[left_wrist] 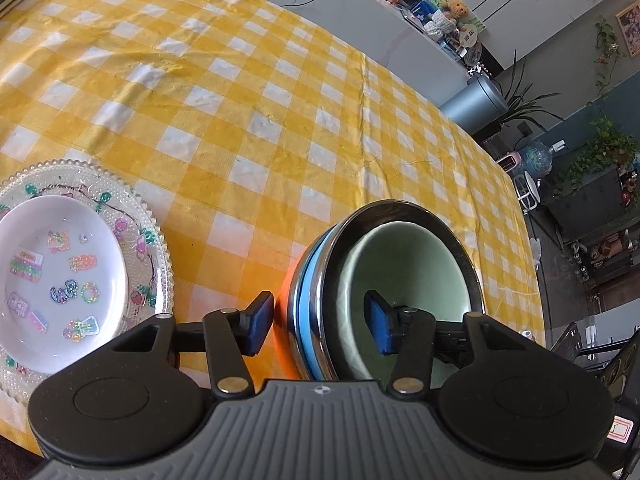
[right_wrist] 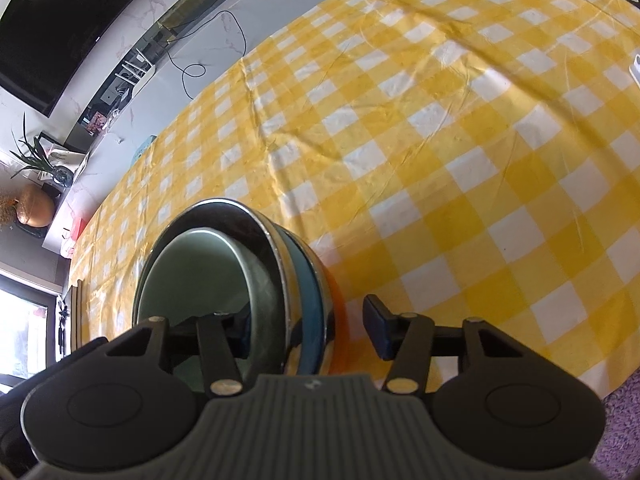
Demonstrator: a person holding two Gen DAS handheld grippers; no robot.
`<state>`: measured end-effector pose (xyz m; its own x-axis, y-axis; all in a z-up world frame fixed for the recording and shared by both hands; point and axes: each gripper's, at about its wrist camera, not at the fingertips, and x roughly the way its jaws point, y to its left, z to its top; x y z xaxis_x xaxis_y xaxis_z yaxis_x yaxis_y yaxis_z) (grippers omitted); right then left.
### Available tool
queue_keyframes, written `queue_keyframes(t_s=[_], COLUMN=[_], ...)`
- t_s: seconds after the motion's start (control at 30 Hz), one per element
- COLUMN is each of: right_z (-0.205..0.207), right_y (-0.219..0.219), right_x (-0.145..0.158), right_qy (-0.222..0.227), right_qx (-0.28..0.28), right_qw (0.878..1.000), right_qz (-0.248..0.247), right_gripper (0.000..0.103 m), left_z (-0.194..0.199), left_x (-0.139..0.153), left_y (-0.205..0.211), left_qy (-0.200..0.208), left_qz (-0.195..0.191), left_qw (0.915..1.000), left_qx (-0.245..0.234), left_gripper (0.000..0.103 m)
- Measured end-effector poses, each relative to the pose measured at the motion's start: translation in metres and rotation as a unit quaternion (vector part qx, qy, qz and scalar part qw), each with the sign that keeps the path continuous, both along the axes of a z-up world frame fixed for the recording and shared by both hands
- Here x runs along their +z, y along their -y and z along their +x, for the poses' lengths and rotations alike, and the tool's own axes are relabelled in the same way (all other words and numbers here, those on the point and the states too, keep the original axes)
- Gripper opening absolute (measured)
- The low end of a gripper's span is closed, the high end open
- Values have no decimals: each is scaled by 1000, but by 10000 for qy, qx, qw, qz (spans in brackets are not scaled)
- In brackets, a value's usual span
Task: Organize plates and bowls
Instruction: 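Lift the nested bowls with both grippers and carry them over the plate stack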
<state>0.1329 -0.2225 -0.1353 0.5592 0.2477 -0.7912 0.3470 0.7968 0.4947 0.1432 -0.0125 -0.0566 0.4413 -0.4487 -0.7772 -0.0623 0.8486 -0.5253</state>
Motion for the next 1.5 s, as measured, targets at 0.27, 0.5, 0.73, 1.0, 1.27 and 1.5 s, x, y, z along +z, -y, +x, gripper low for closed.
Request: queue_keyframes(t_s=[0.27, 0.5, 0.73, 1.0, 1.27, 1.5], right_z=[3, 3, -1, -7, -16, -28], right_y=[3, 6, 7, 5, -1, -16], right_x=[-6, -8, -8, -5, 9, 28], right_qy=[-25, -48, -67, -118, 7, 182], right_qx=[-28, -87, -162, -155, -92, 79], right_qw=[9994, 9987, 9984, 9983, 9986, 9987], right_qz=[355, 496, 530, 552, 526, 474], right_gripper=[50, 49, 48, 46, 46, 45], left_z=[3, 1, 0, -8, -20, -36], left_x=[-8, -6, -4, 4, 22, 40], left_y=[1, 4, 5, 7, 3, -15], left_qy=[-152, -68, -61, -25, 154, 288], left_qz=[7, 108, 183, 337, 457, 423], left_qw=[9999, 9999, 9997, 9993, 9987, 9987], left_qx=[9, -79, -115, -159, -138, 0], left_gripper=[48, 48, 47, 47, 47, 46])
